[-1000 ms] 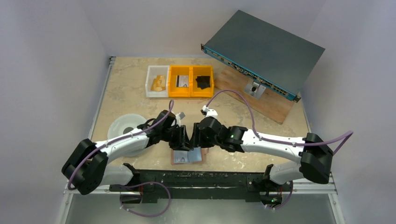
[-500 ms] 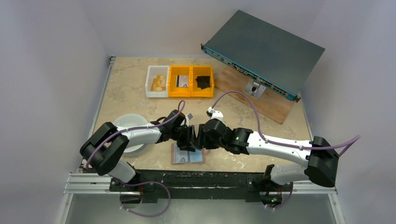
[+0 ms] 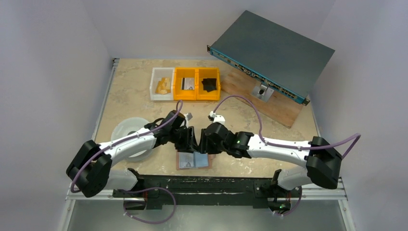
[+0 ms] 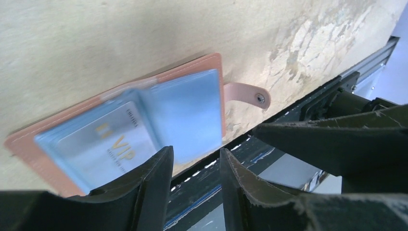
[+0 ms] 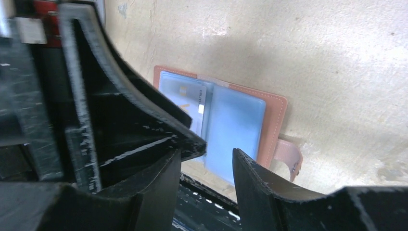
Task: Take the credit cards out of the card holder
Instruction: Remove the credit card from the card holder.
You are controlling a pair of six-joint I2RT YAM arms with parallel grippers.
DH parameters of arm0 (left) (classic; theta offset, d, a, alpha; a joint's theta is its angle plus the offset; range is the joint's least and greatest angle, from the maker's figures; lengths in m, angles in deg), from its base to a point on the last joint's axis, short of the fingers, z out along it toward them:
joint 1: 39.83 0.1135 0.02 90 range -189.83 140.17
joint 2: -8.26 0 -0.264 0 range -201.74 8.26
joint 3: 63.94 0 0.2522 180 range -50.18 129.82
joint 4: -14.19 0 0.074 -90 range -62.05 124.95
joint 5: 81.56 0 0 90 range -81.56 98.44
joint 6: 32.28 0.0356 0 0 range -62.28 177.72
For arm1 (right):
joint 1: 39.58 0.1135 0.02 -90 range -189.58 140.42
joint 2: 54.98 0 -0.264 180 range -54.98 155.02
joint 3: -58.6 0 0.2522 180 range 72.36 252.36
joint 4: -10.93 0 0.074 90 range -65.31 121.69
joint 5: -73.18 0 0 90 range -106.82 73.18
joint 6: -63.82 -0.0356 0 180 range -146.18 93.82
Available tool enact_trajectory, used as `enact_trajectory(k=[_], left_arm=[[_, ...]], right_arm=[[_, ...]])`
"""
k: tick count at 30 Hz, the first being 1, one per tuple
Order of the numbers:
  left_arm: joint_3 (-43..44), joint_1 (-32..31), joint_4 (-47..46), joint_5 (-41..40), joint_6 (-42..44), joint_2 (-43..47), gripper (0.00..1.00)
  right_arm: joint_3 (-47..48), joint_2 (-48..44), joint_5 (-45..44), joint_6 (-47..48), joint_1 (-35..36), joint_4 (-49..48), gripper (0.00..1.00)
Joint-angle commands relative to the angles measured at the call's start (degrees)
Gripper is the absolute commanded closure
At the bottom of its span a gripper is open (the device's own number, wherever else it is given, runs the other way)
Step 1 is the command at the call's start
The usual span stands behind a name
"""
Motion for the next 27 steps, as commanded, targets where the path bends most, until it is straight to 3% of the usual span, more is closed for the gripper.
enact_trajectory(k=[1, 6, 13, 27], left_arm=[[1.25, 2.07, 3.19, -2.32, 2.14, 5.34, 0.6], [-1.42, 5.1, 7.28, -4.01, 3.73, 10.56, 0.66], [-4.41, 7.11, 8.29, -4.39, 4.3, 12.48, 0.85], [-7.52, 7.0, 7.88, -7.59, 4.28, 10.36, 0.95]], right_arm=[[2.76, 2.97, 3.14, 1.14, 0.28, -3.82, 0.56], [2.94, 6.88, 7.38, 1.76, 0.28, -8.65, 0.57], [3.24, 13.57, 12.83, 0.7, 0.28, -15.06, 0.59], [0.26, 17.58, 13.39, -0.8, -0.97, -19.06, 0.63]])
